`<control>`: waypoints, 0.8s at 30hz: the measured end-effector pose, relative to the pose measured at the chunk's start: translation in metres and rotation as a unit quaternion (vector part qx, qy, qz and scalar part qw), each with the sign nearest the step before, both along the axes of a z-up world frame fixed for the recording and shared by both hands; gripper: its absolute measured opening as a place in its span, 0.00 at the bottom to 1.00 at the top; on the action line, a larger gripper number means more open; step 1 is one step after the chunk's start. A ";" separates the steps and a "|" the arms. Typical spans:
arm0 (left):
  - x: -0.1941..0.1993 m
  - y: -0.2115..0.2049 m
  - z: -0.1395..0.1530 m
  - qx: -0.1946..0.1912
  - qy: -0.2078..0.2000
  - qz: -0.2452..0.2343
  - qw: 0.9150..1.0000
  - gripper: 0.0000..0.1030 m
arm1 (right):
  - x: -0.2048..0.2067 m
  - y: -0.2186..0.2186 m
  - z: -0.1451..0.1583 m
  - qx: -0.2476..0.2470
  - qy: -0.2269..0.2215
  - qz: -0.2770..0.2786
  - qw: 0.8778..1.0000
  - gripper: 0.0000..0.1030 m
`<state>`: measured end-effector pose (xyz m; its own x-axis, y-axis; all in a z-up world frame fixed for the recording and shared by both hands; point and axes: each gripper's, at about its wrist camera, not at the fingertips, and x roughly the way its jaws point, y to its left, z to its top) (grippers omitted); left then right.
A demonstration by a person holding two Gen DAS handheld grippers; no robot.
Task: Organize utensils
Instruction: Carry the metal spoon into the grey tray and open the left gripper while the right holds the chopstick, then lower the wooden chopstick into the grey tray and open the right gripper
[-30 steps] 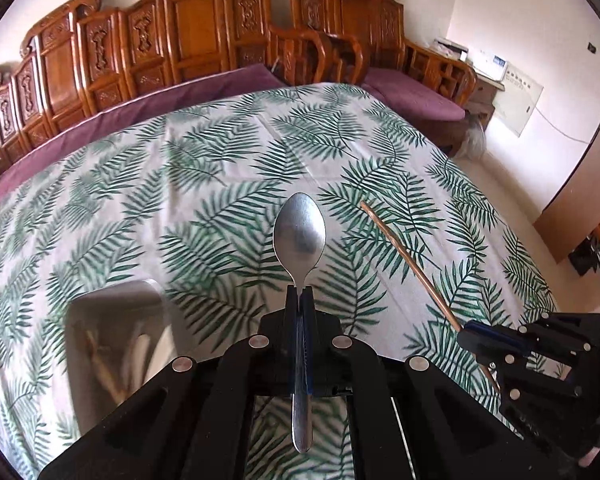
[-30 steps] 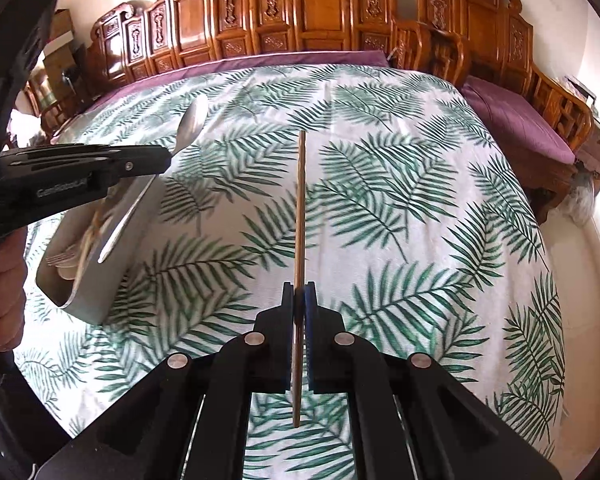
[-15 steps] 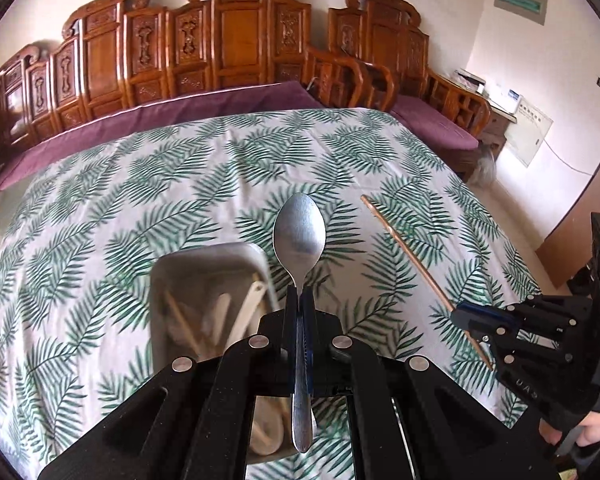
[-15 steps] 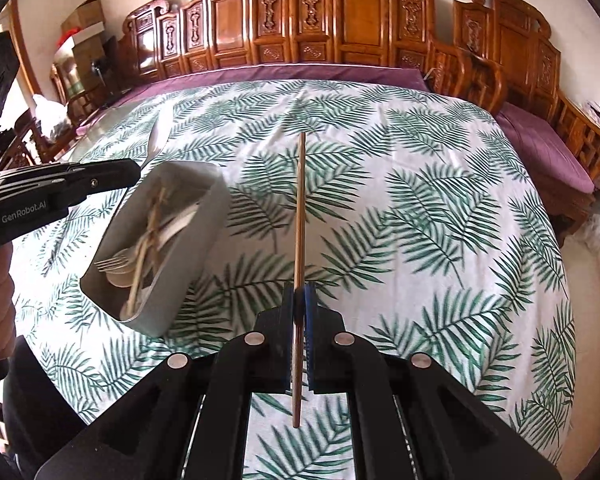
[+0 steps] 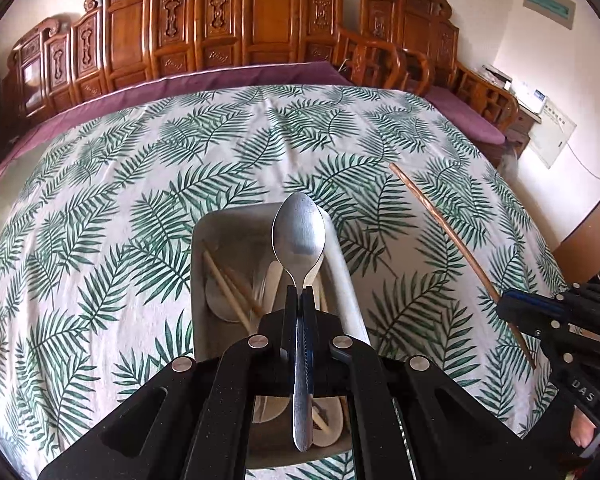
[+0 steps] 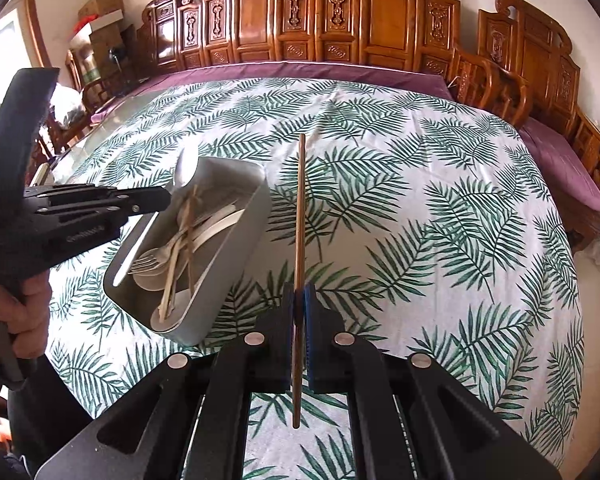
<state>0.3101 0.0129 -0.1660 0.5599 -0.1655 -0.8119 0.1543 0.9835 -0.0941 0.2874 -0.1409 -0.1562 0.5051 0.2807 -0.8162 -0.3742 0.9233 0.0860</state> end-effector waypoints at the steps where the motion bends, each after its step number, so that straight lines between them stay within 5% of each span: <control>1: 0.001 0.002 -0.001 0.000 0.001 0.001 1.000 0.02 | 0.000 0.002 0.000 0.000 0.000 0.001 1.000 0.06; 16: -0.022 0.052 0.005 0.002 -0.013 0.035 0.999 0.03 | 0.004 0.053 -0.007 0.016 0.017 0.036 0.999 0.06; 24: -0.042 0.082 0.013 0.009 -0.026 0.052 0.998 0.28 | 0.010 0.090 -0.020 0.025 0.039 0.047 0.998 0.06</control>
<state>0.2678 0.0950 -0.1532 0.6150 -0.0898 -0.7834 0.0552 0.9960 -0.0708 0.2973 -0.0512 -0.1762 0.4100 0.3661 -0.8354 -0.4497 0.8780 0.1640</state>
